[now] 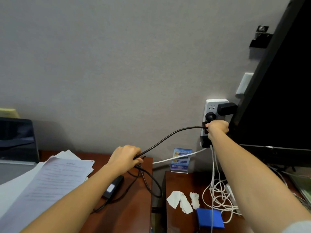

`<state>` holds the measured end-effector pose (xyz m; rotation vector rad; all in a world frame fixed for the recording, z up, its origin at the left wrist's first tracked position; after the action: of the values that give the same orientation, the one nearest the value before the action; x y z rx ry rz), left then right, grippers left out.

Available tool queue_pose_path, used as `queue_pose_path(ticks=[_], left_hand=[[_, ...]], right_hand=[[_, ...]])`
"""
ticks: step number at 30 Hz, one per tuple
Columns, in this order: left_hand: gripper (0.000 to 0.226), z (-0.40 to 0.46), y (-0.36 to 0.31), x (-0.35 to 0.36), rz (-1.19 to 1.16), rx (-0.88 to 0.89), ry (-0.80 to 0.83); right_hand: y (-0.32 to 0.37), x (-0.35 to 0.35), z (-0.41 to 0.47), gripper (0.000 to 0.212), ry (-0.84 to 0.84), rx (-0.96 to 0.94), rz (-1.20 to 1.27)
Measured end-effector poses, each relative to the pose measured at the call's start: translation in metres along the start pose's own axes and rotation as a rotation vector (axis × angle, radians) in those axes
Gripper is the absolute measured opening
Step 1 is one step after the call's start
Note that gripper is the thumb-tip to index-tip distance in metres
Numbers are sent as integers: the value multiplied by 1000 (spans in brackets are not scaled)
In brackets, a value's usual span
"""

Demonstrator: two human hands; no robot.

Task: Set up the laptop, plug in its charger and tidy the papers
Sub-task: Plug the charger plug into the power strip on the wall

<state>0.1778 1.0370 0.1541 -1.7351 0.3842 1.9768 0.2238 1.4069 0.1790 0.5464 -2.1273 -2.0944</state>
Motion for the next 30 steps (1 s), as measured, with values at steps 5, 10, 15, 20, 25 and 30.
queue_pose_path(ticks=[5, 10, 15, 20, 25, 30], left_hand=[[33, -4, -3, 2, 11, 5, 11], [31, -9, -2, 4, 16, -7, 30], [28, -15, -7, 2, 14, -6, 28], [25, -19, -18, -1, 17, 14, 14], [26, -28, -20, -3, 8, 7, 28], [27, -49, -16, 6, -63, -7, 132]], right_hand=[[-2, 0, 1, 31, 17, 21, 67], [-3, 4, -2, 38, 150, 76, 175], [-11, 7, -18, 28, 202, 20, 202], [-25, 9, -43, 16, 220, 28, 264], [-24, 25, -90, 31, 307, -71, 175], [-29, 48, -167, 27, 414, -197, 72]])
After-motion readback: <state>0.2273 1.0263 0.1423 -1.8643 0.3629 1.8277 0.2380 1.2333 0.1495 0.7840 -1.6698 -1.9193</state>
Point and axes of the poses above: each hand's wrist, its own z-axis towards the middle knuckle, its own x-axis out of the palm, y = z × x, the point moved 10 cm from there along z, towards the middle knuckle, and after that the axes turned 8 degrees about -x, right-handed, at the moved point
